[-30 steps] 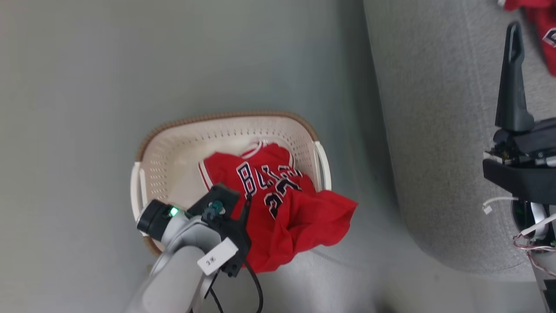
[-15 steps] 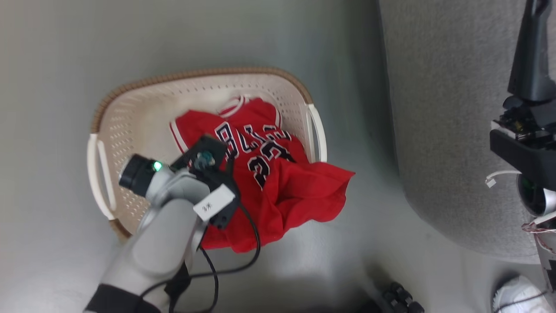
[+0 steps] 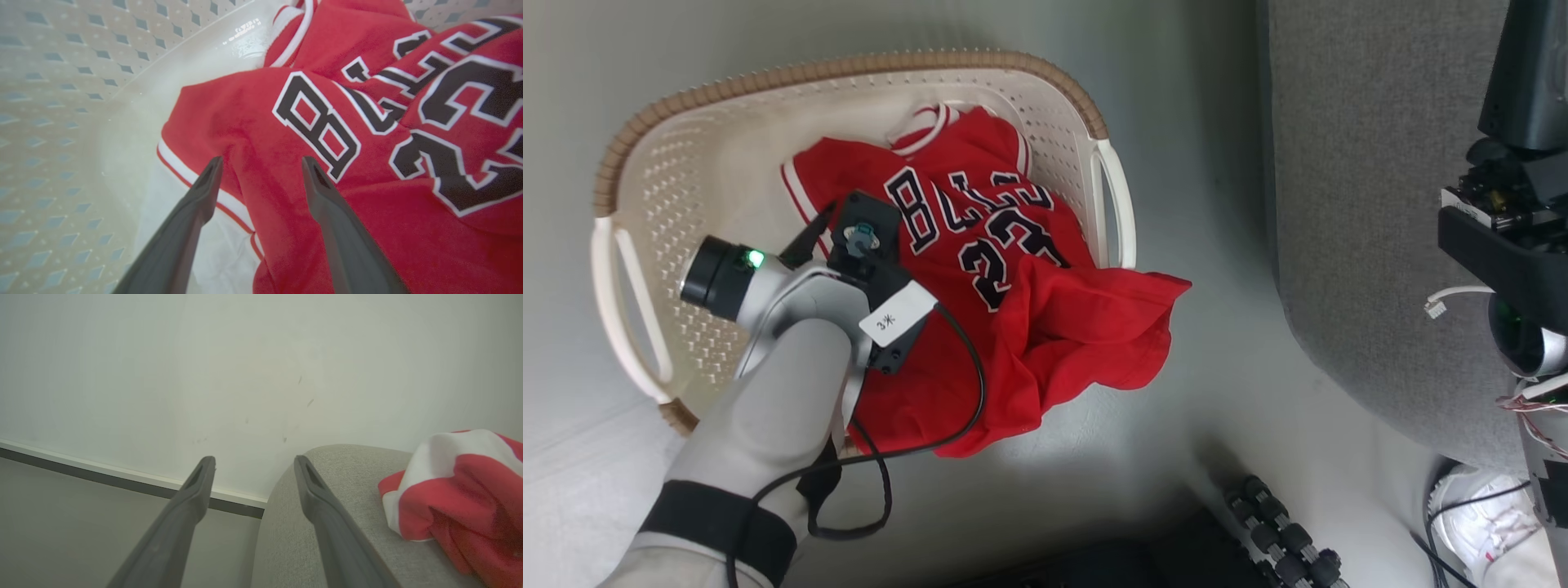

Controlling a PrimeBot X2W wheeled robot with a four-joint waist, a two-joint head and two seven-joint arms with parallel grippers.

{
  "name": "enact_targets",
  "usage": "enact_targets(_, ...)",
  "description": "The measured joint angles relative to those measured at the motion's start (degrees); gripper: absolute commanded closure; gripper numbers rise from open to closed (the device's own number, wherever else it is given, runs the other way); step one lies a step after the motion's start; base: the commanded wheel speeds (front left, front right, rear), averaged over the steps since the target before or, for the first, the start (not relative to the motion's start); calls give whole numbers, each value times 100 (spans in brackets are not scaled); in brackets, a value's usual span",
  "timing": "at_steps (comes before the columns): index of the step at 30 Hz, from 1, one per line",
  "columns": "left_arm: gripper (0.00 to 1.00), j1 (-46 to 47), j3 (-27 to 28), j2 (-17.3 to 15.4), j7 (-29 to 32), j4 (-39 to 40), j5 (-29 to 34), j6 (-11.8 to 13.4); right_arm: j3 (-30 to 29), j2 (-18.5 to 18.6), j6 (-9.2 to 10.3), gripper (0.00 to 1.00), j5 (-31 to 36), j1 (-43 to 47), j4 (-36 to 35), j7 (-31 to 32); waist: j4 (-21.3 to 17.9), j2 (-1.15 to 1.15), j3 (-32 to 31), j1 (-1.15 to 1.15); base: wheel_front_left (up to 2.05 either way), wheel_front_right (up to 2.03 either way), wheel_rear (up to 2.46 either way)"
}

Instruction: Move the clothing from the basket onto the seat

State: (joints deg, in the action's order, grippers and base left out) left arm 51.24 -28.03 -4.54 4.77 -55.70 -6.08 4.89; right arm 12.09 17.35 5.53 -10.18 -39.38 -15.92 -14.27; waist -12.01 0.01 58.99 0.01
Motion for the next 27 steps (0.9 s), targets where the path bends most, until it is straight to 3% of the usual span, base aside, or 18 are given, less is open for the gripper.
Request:
enact_targets(12, 0, 246, 16, 9, -8, -430, 114, 118, 96, -90, -1, 0, 15, -14, 131, -26, -149, -1, 216, -1, 0, 0, 0)
enact_targets(13, 7, 269, 19, 9, -11, -457, 123, 123, 98, -93, -1, 0, 15, -14, 134, -27, -155, -1, 220, -1, 0, 0, 0)
enact_targets(14, 27, 282, 23, 9, -18, -489, 123, 127, 101, -99, -2, 0, 15, -14, 137, -27, -162, -1, 223, -1, 0, 0, 0)
enact_targets(16, 100, 293, 25, 12, -21, -547, 143, 166, 103, -104, -8, 0, 16, -17, 144, -27, -176, -1, 226, -1, 0, 0, 0)
enact_targets(27, 100, 363, 86, 86, -289, -719, 218, 174, 113, -112, -51, 0, 82, -180, 341, -45, -165, -1, 124, -1, 0, 0, 0)
